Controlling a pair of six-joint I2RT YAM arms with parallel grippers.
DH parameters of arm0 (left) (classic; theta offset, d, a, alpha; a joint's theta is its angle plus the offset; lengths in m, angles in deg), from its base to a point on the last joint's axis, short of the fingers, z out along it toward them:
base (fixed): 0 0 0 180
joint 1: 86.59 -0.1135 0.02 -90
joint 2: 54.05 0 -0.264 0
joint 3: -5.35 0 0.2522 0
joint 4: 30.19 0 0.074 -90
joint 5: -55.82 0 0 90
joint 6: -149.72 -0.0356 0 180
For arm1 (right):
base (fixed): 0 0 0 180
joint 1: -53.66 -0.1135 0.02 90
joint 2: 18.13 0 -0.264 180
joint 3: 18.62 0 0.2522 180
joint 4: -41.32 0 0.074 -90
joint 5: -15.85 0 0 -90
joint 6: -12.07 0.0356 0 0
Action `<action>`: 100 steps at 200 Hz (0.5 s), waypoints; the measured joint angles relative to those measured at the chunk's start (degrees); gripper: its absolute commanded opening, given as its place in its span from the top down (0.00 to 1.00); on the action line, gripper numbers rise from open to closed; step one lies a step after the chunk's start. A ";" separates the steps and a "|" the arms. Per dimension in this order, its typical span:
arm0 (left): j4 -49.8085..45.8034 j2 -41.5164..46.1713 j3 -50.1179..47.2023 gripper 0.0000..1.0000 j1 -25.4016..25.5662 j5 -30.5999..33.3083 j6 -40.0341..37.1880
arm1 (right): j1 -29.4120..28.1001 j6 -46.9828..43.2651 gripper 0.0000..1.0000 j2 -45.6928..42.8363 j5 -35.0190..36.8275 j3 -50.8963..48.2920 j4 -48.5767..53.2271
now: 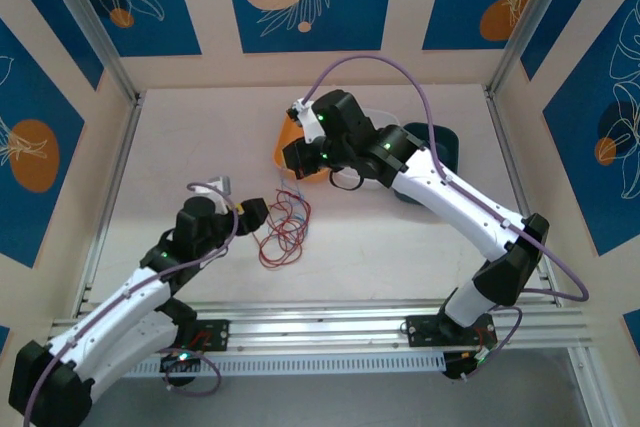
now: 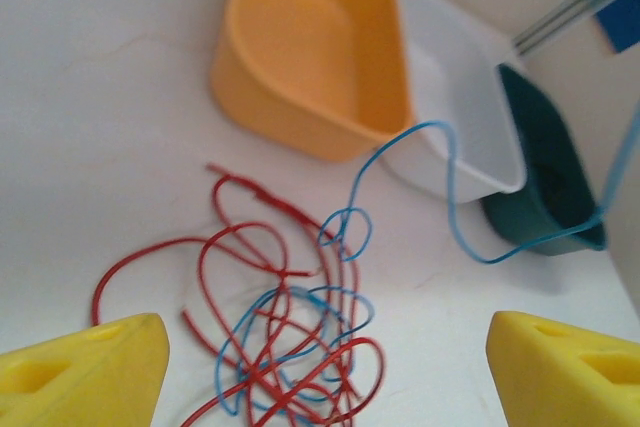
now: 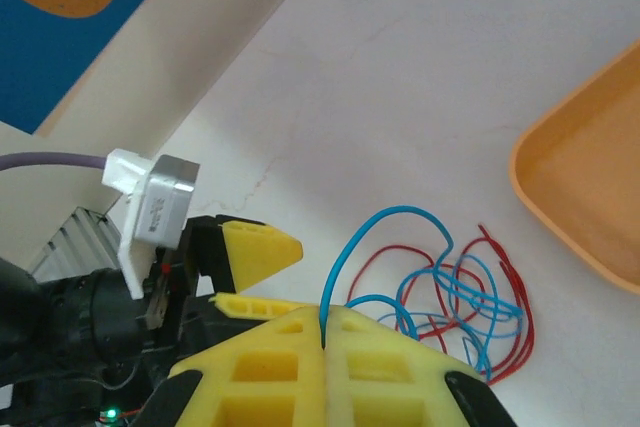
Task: Untangle the cables
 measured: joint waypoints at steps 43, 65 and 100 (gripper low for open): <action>1.49 -0.79 3.54 0.23 0.02 -3.02 -1.49 | 0.90 0.52 1.00 0.28 -3.58 0.96 -0.17; 5.92 -4.98 3.89 0.23 0.26 -5.35 -1.03 | 0.94 0.90 1.00 0.94 -4.96 1.51 -0.22; 13.35 -12.15 4.24 0.31 1.49 -8.20 0.22 | 0.94 1.81 1.00 1.18 -6.91 1.57 -0.26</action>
